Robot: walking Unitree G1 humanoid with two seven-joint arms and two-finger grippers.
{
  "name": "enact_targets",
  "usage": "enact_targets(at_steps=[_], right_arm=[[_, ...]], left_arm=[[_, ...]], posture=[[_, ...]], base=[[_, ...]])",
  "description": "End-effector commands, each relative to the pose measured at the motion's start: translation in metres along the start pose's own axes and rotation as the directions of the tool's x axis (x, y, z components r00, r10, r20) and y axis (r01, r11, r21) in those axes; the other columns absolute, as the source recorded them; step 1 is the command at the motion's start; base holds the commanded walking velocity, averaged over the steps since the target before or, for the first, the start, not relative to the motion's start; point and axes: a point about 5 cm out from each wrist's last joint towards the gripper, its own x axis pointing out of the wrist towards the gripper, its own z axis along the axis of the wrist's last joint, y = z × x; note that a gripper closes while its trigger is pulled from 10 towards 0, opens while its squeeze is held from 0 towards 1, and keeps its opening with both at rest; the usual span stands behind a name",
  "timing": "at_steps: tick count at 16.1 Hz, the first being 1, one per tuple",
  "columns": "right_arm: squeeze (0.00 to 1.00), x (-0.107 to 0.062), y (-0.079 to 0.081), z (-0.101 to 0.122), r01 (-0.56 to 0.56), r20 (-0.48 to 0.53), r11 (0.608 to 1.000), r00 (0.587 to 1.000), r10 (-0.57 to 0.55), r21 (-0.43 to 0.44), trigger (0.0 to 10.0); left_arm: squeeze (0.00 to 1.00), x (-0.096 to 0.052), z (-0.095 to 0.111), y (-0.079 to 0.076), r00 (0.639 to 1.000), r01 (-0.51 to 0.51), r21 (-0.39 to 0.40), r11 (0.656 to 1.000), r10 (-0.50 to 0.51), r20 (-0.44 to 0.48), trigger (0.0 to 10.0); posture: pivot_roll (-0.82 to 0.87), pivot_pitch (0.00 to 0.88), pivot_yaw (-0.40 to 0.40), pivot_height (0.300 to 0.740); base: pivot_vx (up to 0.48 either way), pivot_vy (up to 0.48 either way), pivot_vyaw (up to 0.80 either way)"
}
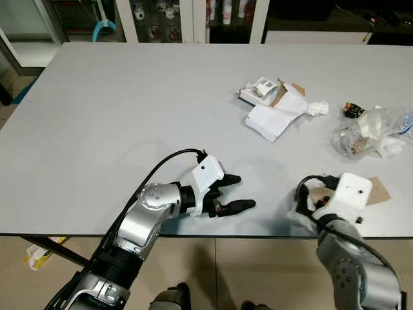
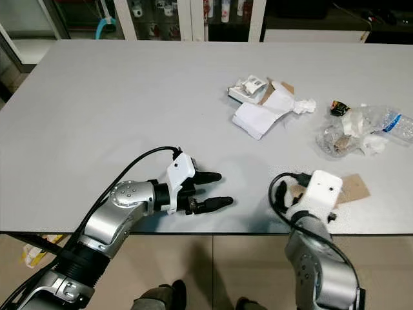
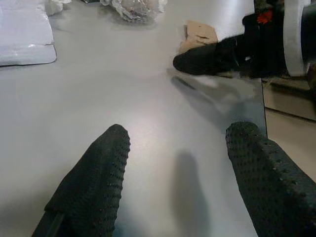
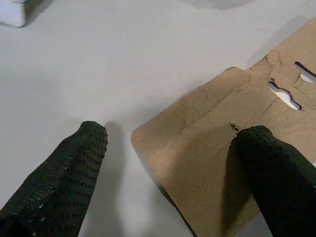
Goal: Picking trash to rubbish bin
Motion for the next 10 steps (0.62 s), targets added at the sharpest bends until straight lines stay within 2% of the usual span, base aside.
enact_targets(at_steps=[1, 6, 8, 10], right_arm=[[1.00, -0.004, -0.005, 0.013, 0.032, 0.036, 0.999, 0.999, -0.032, -0.012, 10.0], [1.00, -0.006, -0.007, 0.041, 0.036, 0.118, 0.998, 0.993, -0.029, -0.056, 10.0], [1.00, -0.006, -0.015, 0.044, 0.070, 0.116, 0.996, 0.991, -0.062, -0.063, 10.0], [1.00, -0.005, -0.023, 0.034, 0.089, 0.062, 0.995, 0.994, -0.086, -0.050, 10.0]], left_arm=[[0.00, 0.001, -0.002, -0.003, 1.000, 0.025, -0.004, 1.000, -0.025, -0.012, 10.0], [0.00, 0.002, -0.003, -0.005, 0.999, 0.030, -0.008, 1.000, -0.031, -0.015, 10.0], [0.00, 0.003, -0.003, -0.005, 0.999, 0.030, -0.007, 1.000, -0.030, -0.016, 10.0], [0.00, 0.003, -0.003, -0.005, 0.999, 0.032, -0.008, 0.999, -0.032, -0.016, 10.0]], posture=[[0.17, 0.165, 0.028, 0.740], [0.17, 0.169, 0.021, 0.740], [0.17, 0.168, 0.019, 0.740], [0.16, 0.168, 0.018, 0.740]], base=[[0.000, 0.000, 0.00], [0.000, 0.000, 0.00], [0.000, 0.000, 0.00], [0.000, 0.000, 0.00]])
